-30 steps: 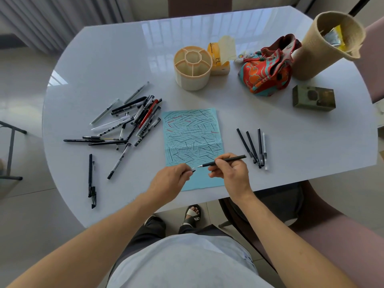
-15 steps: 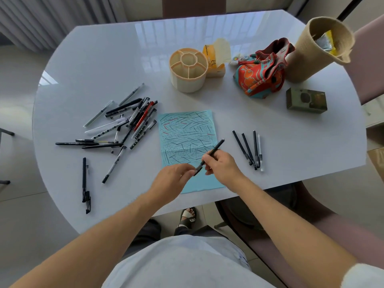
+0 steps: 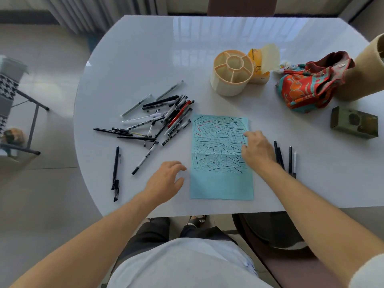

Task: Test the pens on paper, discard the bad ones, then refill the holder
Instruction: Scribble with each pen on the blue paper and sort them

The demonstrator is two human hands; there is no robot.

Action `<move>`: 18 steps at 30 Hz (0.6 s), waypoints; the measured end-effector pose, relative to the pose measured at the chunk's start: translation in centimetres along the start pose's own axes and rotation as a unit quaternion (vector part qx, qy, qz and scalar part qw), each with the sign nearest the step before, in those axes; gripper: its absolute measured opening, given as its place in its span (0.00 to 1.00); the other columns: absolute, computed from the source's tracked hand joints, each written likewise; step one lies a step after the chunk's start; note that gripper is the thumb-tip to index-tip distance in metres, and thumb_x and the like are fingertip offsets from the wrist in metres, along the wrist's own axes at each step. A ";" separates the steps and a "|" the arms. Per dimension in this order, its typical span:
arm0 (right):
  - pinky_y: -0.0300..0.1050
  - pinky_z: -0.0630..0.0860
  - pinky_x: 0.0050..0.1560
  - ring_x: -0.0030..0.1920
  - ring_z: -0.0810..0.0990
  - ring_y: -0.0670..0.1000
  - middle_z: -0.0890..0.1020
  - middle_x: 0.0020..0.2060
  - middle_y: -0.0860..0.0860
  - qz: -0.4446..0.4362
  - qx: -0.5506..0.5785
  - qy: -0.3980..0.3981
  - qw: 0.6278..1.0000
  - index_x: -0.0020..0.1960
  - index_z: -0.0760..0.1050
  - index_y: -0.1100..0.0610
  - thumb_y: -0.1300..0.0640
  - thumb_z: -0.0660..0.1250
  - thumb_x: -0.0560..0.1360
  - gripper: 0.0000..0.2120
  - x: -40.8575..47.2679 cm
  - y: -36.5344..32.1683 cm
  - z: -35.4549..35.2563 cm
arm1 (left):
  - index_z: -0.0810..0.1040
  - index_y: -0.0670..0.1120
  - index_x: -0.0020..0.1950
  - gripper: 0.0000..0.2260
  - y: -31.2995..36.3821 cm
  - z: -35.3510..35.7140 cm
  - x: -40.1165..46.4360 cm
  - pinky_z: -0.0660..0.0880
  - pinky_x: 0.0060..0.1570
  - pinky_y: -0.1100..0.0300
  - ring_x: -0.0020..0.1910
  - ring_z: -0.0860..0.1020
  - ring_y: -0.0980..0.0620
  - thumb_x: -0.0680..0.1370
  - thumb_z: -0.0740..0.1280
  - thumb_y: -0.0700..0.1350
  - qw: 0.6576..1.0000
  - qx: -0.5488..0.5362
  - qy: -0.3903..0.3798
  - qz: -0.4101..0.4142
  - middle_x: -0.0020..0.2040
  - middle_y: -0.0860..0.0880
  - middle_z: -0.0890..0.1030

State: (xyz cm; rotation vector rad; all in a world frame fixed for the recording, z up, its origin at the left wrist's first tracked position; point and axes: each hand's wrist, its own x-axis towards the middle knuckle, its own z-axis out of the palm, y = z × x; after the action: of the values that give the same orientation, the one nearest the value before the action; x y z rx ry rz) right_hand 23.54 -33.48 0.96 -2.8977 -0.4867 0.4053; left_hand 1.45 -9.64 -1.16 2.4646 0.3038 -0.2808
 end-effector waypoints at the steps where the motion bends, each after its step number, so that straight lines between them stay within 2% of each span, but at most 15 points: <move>1: 0.52 0.76 0.54 0.57 0.78 0.60 0.78 0.60 0.57 -0.051 0.040 -0.008 0.998 0.66 0.77 0.57 0.61 0.65 0.78 0.16 0.5 -2.5 0.4 | 0.77 0.50 0.65 0.15 -0.2 0.0 -0.1 0.69 0.68 0.54 0.69 0.68 0.51 0.79 0.66 0.47 1.000 -0.002 -0.008 0.005 0.68 0.52 0.74; 3: 0.51 0.76 0.56 0.59 0.79 0.57 0.80 0.61 0.54 -0.147 0.095 -0.031 0.984 0.64 0.79 0.55 0.60 0.65 0.79 0.15 1.5 -7.9 1.3 | 0.78 0.50 0.65 0.15 -0.5 -0.2 -0.3 0.66 0.70 0.55 0.71 0.67 0.50 0.79 0.66 0.46 0.999 -0.003 -0.037 0.016 0.70 0.51 0.73; 5: 0.52 0.77 0.58 0.60 0.78 0.56 0.81 0.60 0.52 -0.215 0.101 -0.044 0.970 0.62 0.80 0.55 0.62 0.64 0.78 0.14 2.6 -12.6 2.3 | 0.78 0.50 0.64 0.14 -0.9 -0.3 -0.6 0.63 0.72 0.56 0.73 0.65 0.50 0.78 0.65 0.44 0.998 -0.014 -0.063 0.023 0.73 0.51 0.71; 9: 0.55 0.79 0.52 0.57 0.77 0.57 0.79 0.55 0.53 -0.281 -0.011 -0.046 0.959 0.59 0.80 0.55 0.69 0.61 0.76 0.18 4.1 -17.6 4.4 | 0.78 0.48 0.64 0.15 -1.9 -0.8 -1.1 0.57 0.73 0.62 0.76 0.63 0.53 0.78 0.65 0.41 0.995 -0.049 -0.079 0.020 0.74 0.50 0.71; 12: 0.51 0.78 0.45 0.53 0.78 0.57 0.78 0.52 0.53 -0.311 -0.093 -0.025 0.946 0.57 0.77 0.56 0.69 0.63 0.74 0.15 4.4 -18.1 5.5 | 0.78 0.48 0.65 0.15 -2.2 -1.2 -1.2 0.57 0.73 0.63 0.75 0.63 0.55 0.78 0.65 0.41 0.994 -0.064 -0.083 0.011 0.73 0.51 0.72; 14: 0.50 0.75 0.41 0.49 0.80 0.59 0.78 0.50 0.54 -0.335 -0.106 -0.021 0.936 0.54 0.76 0.57 0.69 0.64 0.73 0.13 4.3 -17.9 5.6 | 0.78 0.48 0.65 0.15 -2.2 -1.3 -1.1 0.58 0.73 0.63 0.75 0.65 0.56 0.79 0.65 0.42 0.993 -0.075 -0.091 0.003 0.72 0.51 0.73; 16: 0.48 0.74 0.40 0.46 0.80 0.59 0.79 0.49 0.54 -0.328 -0.059 -0.027 0.942 0.54 0.77 0.57 0.66 0.64 0.72 0.12 4.2 -17.4 5.0 | 0.78 0.50 0.65 0.14 -2.0 -1.6 -1.0 0.62 0.70 0.63 0.71 0.69 0.56 0.79 0.65 0.43 0.990 -0.104 -0.092 -0.014 0.69 0.53 0.76; 18: 0.46 0.75 0.41 0.42 0.79 0.56 0.79 0.46 0.53 -0.266 0.070 -0.034 0.961 0.51 0.78 0.56 0.62 0.66 0.71 0.10 3.5 -16.6 3.8 | 0.76 0.53 0.67 0.14 -1.7 -2.1 -0.8 0.68 0.66 0.61 0.66 0.73 0.58 0.81 0.65 0.47 0.984 -0.156 -0.076 -0.038 0.67 0.57 0.77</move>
State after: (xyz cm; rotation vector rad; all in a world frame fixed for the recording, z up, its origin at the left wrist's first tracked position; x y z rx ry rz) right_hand 20.72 -16.40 0.12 -2.4850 -1.1543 0.4281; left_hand 0.47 -7.16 -0.32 2.1125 0.3479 -0.4184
